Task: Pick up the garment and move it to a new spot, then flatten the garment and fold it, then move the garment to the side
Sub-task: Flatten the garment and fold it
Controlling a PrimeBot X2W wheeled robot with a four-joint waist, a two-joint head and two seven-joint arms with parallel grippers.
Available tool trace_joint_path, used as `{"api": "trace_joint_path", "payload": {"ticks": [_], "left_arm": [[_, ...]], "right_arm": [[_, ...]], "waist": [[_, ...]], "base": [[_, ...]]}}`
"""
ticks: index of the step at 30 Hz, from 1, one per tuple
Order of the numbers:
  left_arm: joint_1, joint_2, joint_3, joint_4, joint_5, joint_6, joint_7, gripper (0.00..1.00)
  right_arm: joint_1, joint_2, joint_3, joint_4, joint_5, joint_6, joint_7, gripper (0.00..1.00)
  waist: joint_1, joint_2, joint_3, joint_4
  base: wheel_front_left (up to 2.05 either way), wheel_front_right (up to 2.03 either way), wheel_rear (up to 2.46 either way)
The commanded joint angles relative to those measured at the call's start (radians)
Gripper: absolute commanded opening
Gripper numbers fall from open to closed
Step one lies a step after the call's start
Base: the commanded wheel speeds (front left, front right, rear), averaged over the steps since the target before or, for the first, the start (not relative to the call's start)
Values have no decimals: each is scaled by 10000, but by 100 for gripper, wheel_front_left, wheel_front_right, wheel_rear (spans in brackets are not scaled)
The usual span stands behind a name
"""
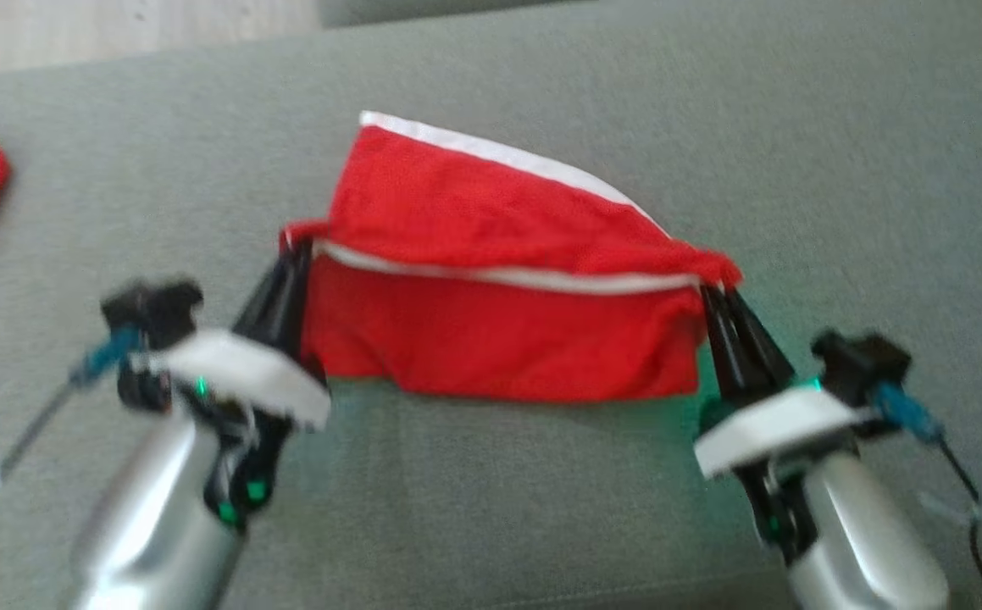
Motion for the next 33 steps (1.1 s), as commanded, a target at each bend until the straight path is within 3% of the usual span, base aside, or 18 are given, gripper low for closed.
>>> {"api": "trace_joint_path", "payload": {"ticks": [1,13,25,26,28,29,30,31,32,33], "left_arm": [[-896,150,345,163,-51,-90,191,0],[-4733,594,-66,3748,151,-563,2058,0],[-6011,600,-303,5208,200,-706,2326,0],[-6068,590,-318,5297,210,-713,2279,0],[-6178,594,-337,5509,239,-720,2189,0],[-6218,589,-341,5627,245,-719,2157,0],[-6252,586,-344,5732,256,-717,2102,22],[-6277,576,-343,5824,261,-718,2027,69],[-6291,562,-344,5911,254,-723,1964,100],[-6299,547,-332,5991,230,-729,1892,100]], "right_arm": [[-659,-36,328,58,173,65,-133,0],[-3552,-36,1684,3005,1416,65,-703,0],[-4480,-36,2860,3971,2353,65,-1025,0],[-4532,-36,2927,4023,2410,65,-1041,4],[-4631,-36,3035,4110,2499,65,-1068,33],[-4672,-36,3077,4132,2517,65,-1081,89],[-4702,-36,3083,4148,2524,65,-1092,100],[-4721,-36,3089,4170,2540,65,-1101,100],[-4734,-36,3093,4188,2546,65,-1107,100],[-4741,-36,3087,4202,2550,65,-1112,100]], "waist": [[-2,0,425,-351],[-2,0,1590,-1436],[-2,0,1721,-1772],[-2,0,1716,-1780],[-2,0,1704,-1788],[-2,0,1690,-1790],[-2,0,1675,-1792],[-2,0,1658,-1789],[-2,0,1640,-1784],[-2,0,1614,-1774]], "base": [[0,0,0],[0,0,0],[0,0,0],[0,0,0],[0,0,0],[0,0,0],[0,0,0],[0,0,0],[0,0,0],[0,0,0]]}}
